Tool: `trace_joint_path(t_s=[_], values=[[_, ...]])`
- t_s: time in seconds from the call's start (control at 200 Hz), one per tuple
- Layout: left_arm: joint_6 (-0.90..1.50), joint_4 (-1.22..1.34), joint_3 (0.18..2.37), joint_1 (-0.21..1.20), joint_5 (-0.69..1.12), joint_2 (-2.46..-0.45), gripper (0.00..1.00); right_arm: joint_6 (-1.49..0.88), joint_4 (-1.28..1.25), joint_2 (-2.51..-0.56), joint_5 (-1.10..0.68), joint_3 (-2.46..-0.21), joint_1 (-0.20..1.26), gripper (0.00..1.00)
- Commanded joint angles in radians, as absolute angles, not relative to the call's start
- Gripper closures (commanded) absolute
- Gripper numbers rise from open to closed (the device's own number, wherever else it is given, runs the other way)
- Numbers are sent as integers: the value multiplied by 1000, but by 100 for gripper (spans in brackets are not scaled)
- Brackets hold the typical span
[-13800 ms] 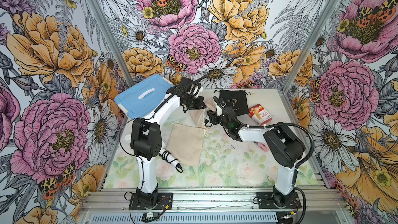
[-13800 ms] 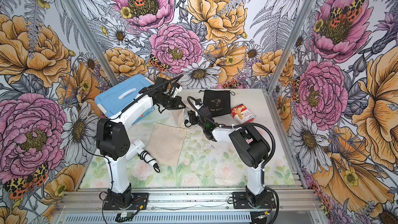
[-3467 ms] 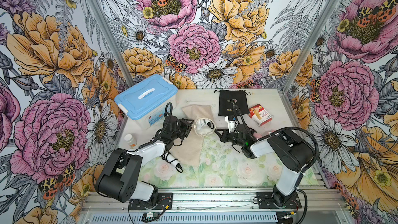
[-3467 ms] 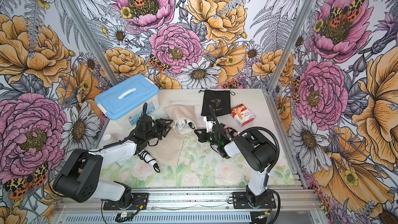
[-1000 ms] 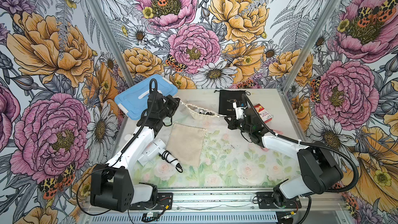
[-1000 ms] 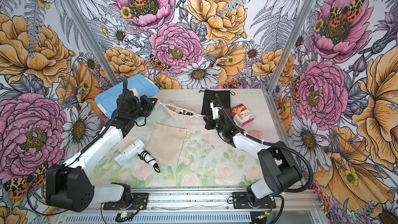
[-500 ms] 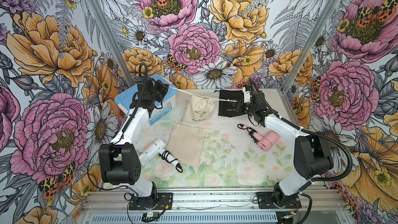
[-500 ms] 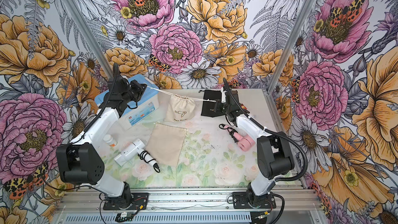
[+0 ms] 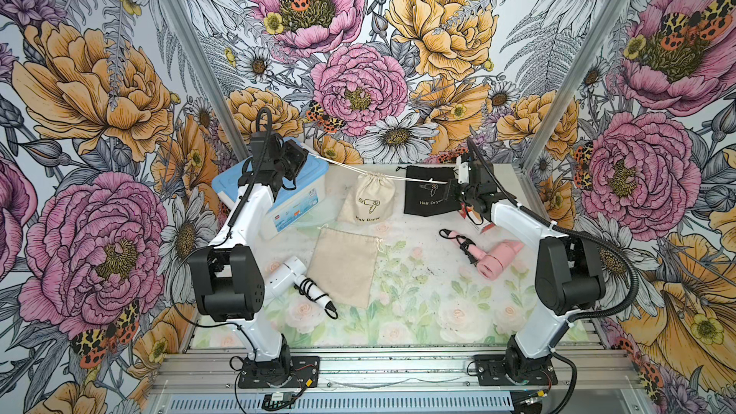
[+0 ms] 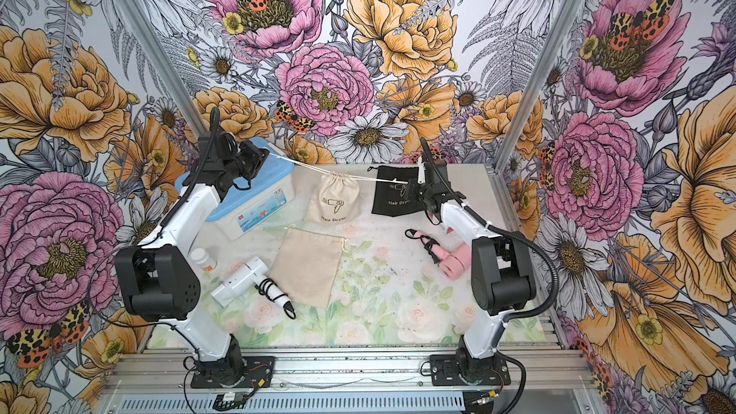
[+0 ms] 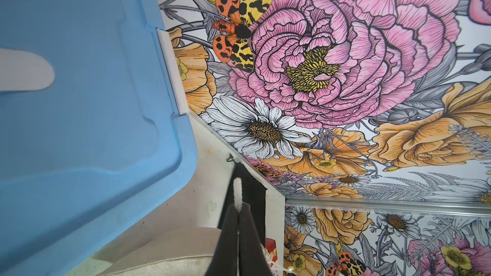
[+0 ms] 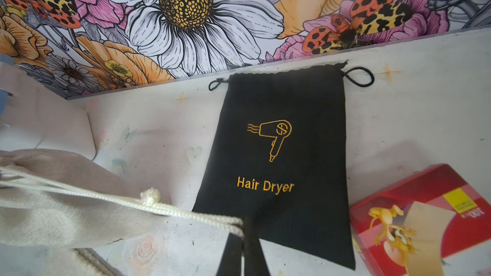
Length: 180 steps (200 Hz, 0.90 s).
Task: Pack away hair dryers
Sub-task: Pull the drawstrings on both sides of the drawstring bag, then place the drawstrings on both sides at the center of the board.
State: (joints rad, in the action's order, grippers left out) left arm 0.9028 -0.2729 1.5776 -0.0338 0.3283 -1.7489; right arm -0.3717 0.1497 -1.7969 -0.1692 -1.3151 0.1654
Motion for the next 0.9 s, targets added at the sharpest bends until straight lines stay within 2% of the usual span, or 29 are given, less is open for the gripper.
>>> trace_joint_path(t_s=[0.0,0.295,0.635,0.67,0.715,0.805,0.895], values=[[855,-257,1664,-58,239,-1801,100,-367,204,-1863,-67,-1374,106,100],[722,-420,2000,24,178,-2062,100,-428,210,-2033,-149,-1574,104,100],[660,-512,2265,63,184,-2281,100,-510,209,-2186,-233,-1780,137,100],[650,-513,2285,70,192,-2294,97,-513,207,-2188,-237,-1788,138,100],[631,-513,2302,80,194,-2304,88,-512,208,-2183,-244,-1797,141,86],[566,-517,2329,106,185,-2308,56,-498,209,-2141,-241,-1794,143,50],[504,-537,2357,125,189,-2305,39,-479,210,-2067,-226,-1767,138,34]])
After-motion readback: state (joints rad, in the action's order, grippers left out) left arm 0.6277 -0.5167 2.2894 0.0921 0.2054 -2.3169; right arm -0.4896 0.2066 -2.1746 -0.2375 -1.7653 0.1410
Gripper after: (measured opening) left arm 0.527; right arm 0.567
